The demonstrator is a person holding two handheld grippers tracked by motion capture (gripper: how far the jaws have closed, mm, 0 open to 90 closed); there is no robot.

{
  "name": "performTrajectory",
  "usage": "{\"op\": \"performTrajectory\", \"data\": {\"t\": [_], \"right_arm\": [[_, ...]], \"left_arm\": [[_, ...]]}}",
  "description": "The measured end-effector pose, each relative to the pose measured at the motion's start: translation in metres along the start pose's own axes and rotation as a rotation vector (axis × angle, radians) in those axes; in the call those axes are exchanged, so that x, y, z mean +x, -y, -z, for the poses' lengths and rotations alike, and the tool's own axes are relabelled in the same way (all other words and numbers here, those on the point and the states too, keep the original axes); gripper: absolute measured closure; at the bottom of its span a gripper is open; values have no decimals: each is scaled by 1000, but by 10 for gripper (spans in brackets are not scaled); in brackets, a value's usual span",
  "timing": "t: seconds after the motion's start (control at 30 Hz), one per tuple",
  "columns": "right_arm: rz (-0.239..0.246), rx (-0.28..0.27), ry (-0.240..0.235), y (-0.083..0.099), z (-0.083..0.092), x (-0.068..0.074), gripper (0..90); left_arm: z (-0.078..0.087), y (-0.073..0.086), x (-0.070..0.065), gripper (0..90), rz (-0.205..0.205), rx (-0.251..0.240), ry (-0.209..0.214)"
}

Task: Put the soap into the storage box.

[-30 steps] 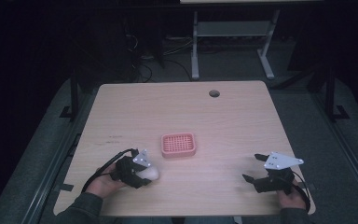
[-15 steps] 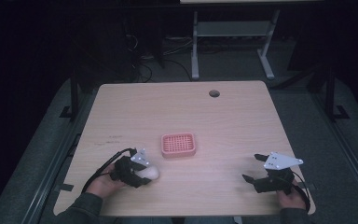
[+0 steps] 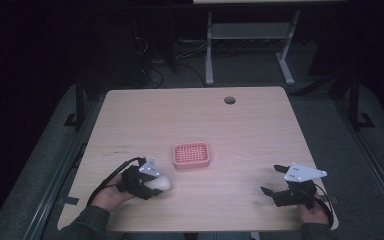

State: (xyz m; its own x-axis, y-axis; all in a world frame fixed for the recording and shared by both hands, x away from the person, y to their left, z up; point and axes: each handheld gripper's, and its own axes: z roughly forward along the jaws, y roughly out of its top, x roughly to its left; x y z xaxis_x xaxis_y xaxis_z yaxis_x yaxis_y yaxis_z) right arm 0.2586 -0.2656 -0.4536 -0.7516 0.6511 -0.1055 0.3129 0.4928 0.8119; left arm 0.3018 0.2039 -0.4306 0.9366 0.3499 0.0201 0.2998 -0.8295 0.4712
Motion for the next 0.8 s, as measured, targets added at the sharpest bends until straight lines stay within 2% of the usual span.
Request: {"op": "performTrajectory", "data": {"t": [0.5,0.67,0.7,0.8], "right_arm": [[-7,-12,2,0,1,0,137],[-8,-14,0,0,2,-1,137],[-9,-15,0,0,2,-1,137],[-13,-16,-1,0,2,-1,137]], "left_arm": [[-4,-22,8,494,-20,23,23],[-2,-31,11,494,-39,20,15],[-2,-32,12,494,-29,16,23],[-1,-36,14,494,-34,25,19]]}}
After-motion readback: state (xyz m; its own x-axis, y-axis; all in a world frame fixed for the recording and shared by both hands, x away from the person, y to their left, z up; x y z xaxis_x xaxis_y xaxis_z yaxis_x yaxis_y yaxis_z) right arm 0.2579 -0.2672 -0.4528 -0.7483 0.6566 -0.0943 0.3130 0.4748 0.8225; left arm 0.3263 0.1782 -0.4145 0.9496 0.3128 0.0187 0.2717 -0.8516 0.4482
